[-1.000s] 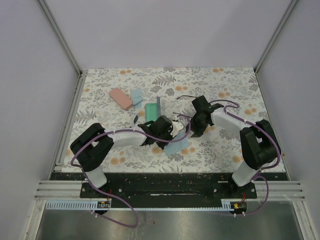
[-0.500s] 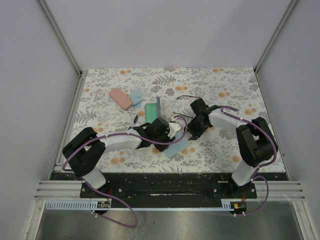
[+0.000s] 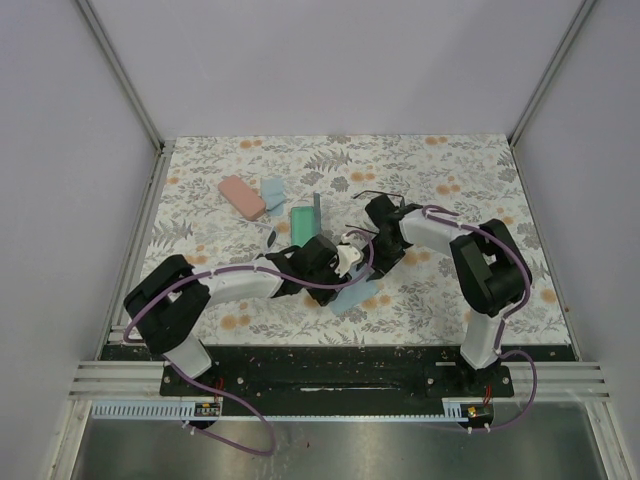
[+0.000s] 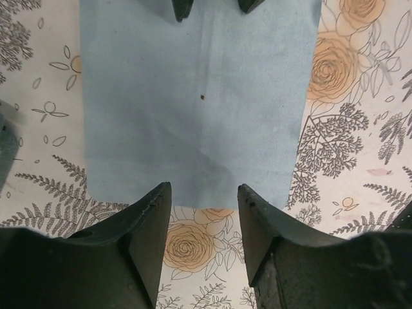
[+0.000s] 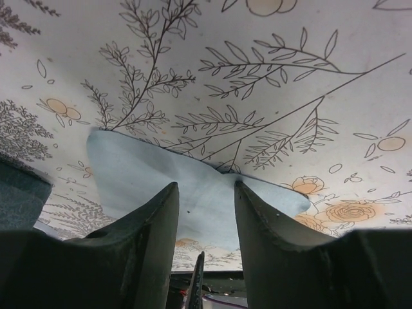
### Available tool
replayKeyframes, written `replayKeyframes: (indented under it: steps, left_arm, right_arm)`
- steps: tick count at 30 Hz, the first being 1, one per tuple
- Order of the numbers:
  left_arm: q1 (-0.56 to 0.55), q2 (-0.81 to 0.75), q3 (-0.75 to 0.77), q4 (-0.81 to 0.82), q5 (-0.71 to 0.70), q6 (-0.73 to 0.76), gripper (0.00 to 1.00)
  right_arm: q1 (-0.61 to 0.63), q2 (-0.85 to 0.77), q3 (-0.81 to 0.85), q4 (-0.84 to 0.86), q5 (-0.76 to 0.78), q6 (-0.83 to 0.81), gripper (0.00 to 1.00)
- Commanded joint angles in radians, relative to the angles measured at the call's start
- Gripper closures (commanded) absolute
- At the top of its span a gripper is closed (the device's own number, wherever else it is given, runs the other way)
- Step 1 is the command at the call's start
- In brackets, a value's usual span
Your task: Organize the sunglasses
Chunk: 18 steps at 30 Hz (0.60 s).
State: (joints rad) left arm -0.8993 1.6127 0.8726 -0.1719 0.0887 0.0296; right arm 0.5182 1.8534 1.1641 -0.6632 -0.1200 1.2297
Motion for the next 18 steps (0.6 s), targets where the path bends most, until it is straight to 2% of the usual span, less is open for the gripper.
replayKeyframes:
  steps: [1,7,10,13,16,17,18]
  left_arm:
    - [-0.003,0.032,0.026,-0.027,0.005,0.004,0.5]
    - [-0.003,0.098,0.06,-0.075,0.023,0.009,0.53]
    - [-0.001,0.125,0.075,-0.089,-0.001,0.006,0.63]
    - [0.005,0.133,0.077,-0.089,-0.014,0.001,0.78]
    - [0.01,0.144,0.085,-0.094,-0.014,-0.002,0.86]
    - [0.008,0.142,0.089,-0.095,-0.014,0.001,0.89]
    - [0.008,0.141,0.089,-0.095,-0.009,0.001,0.92]
  right_arm:
    - [0.003,0.038,0.035,-0.07,0.034,0.047,0.52]
    - [-0.004,0.116,0.048,-0.107,0.022,0.057,0.55]
    - [-0.004,0.153,0.049,-0.111,0.008,0.051,0.69]
    - [-0.004,0.152,0.037,-0.108,0.017,0.048,0.86]
    - [-0.006,0.144,0.042,-0.104,0.013,0.036,0.94]
    - [-0.006,0.139,0.049,-0.104,0.014,0.031,1.0]
    - [-0.006,0.135,0.058,-0.105,0.017,0.025,1.0]
